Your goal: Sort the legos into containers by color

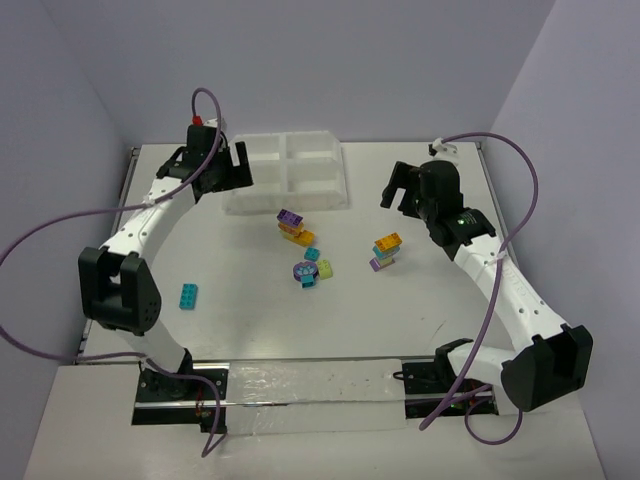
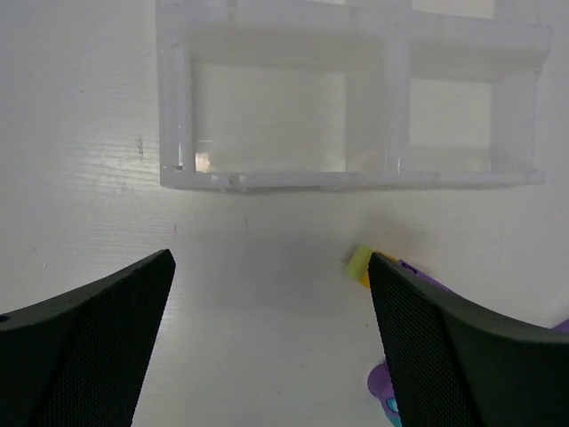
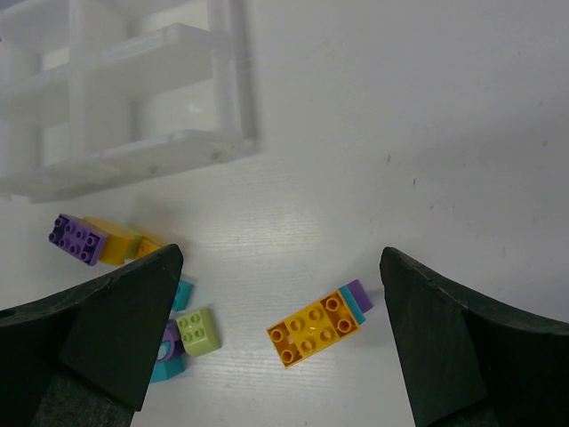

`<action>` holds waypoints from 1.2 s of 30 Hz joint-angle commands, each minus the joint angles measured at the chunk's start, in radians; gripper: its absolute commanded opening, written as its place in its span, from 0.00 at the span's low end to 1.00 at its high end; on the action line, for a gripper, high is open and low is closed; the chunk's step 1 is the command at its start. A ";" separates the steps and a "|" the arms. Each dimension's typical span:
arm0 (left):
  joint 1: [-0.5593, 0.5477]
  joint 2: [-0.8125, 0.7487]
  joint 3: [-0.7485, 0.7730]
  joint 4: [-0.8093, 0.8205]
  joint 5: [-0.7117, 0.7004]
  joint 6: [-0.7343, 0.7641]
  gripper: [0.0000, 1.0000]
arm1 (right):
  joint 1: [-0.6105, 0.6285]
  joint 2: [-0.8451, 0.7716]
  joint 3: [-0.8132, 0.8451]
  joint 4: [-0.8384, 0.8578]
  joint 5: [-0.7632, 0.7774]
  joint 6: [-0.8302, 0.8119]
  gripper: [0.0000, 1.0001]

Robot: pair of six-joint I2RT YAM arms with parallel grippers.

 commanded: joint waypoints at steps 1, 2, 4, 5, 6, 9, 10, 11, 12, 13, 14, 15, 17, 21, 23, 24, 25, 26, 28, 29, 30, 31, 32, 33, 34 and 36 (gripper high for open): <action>-0.004 0.120 0.151 -0.014 -0.002 -0.001 0.96 | 0.002 -0.029 0.013 -0.009 0.021 0.000 1.00; -0.004 0.157 0.197 -0.016 0.000 0.003 0.96 | 0.001 -0.027 0.016 -0.011 0.018 0.001 1.00; -0.003 0.226 0.279 -0.025 0.007 0.023 0.95 | 0.001 -0.018 0.029 -0.020 0.009 0.005 1.00; -0.003 0.277 0.344 -0.034 0.006 0.050 0.95 | 0.001 -0.015 0.034 -0.024 0.007 0.004 1.00; -0.003 0.310 0.391 -0.046 0.013 0.071 0.95 | 0.001 -0.013 0.039 -0.034 0.009 0.005 1.00; -0.004 0.381 0.476 -0.066 0.021 0.125 0.97 | 0.001 -0.015 0.045 -0.043 0.016 0.004 1.00; -0.004 0.399 0.492 -0.058 0.026 0.166 0.98 | 0.001 -0.016 0.045 -0.046 0.018 0.003 1.00; -0.004 0.415 0.505 -0.048 0.027 0.201 0.99 | 0.001 -0.018 0.043 -0.049 0.021 0.001 1.00; -0.005 0.418 0.504 -0.034 0.026 0.218 0.99 | 0.001 -0.020 0.042 -0.052 0.024 0.000 1.00; -0.005 0.418 0.498 -0.016 0.027 0.234 0.99 | 0.001 -0.020 0.042 -0.056 0.026 0.000 1.00; -0.006 0.411 0.478 0.022 0.028 0.254 0.99 | 0.001 -0.018 0.043 -0.062 0.028 0.000 1.00; -0.008 0.395 0.440 0.083 0.030 0.284 0.99 | 0.001 -0.014 0.045 -0.068 0.030 -0.003 1.00; -0.014 0.366 0.374 0.175 0.045 0.330 0.99 | 0.001 -0.006 0.049 -0.075 0.032 -0.004 1.00; -0.050 0.305 0.245 0.329 0.094 0.450 0.99 | 0.001 0.015 0.060 -0.079 0.029 -0.006 1.00; -0.064 0.336 0.300 0.291 0.124 0.419 0.94 | 0.003 0.029 0.066 -0.081 0.026 -0.005 1.00; -0.067 0.358 0.339 0.264 0.138 0.388 0.93 | 0.002 0.035 0.070 -0.081 0.026 -0.004 1.00; -0.071 0.378 0.368 0.221 0.144 0.356 0.91 | 0.001 0.043 0.075 -0.082 0.024 -0.001 1.00; -0.075 0.407 0.403 0.190 0.145 0.298 0.90 | 0.001 0.049 0.080 -0.083 0.020 0.001 1.00; -0.098 0.442 0.431 0.173 0.084 0.209 0.88 | 0.001 0.059 0.084 -0.085 0.012 0.006 1.00; -0.107 0.447 0.425 0.178 0.040 0.170 0.87 | 0.001 0.060 0.084 -0.086 0.009 0.009 1.00; -0.118 0.453 0.420 0.182 0.008 0.142 0.86 | 0.001 0.060 0.083 -0.087 0.006 0.010 1.00; -0.132 0.458 0.416 0.184 -0.016 0.121 0.84 | 0.001 0.061 0.082 -0.087 0.003 0.011 1.00; -0.146 0.464 0.418 0.176 -0.066 0.102 0.84 | 0.001 0.059 0.080 -0.089 0.003 0.011 1.00; -0.157 0.472 0.422 0.165 -0.106 0.082 0.83 | 0.001 0.058 0.079 -0.091 0.003 0.011 1.00; -0.164 0.481 0.430 0.148 -0.128 0.058 0.82 | 0.001 0.056 0.078 -0.093 0.003 0.011 1.00; -0.180 0.489 0.433 0.134 -0.162 0.026 0.82 | 0.001 0.052 0.074 -0.093 0.003 0.011 1.00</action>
